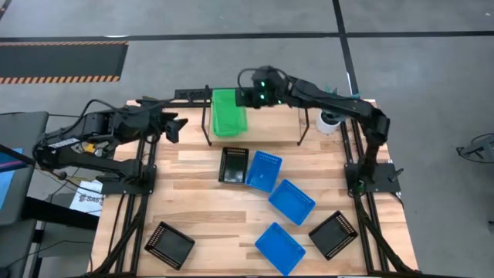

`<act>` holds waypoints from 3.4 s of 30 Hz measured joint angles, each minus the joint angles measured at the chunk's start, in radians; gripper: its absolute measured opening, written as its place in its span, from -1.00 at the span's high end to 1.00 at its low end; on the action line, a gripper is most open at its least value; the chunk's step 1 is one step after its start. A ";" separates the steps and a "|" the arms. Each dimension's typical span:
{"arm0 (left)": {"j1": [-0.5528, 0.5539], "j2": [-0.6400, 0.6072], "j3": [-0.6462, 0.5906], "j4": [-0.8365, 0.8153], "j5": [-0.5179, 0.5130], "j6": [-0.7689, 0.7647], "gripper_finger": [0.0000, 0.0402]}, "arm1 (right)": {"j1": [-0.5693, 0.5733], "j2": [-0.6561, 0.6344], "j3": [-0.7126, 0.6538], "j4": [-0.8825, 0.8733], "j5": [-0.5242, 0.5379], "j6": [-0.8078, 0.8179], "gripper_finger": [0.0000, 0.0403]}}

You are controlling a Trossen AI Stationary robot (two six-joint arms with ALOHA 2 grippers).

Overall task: Stack baskets on shelf by color
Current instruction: Stack the green bin on the other green bins on the shelf

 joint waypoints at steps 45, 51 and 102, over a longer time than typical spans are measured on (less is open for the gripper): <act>0.502 0.135 0.000 0.085 0.308 0.017 -0.22 | -0.064 0.165 0.180 -0.095 0.050 -0.156 0.82; 0.502 0.135 0.000 0.085 0.289 0.017 -0.22 | -0.058 0.165 0.180 -0.095 0.070 -0.199 0.80; 0.502 0.135 0.000 0.084 0.269 0.027 -0.22 | -0.061 0.165 0.086 0.110 0.098 -0.148 0.79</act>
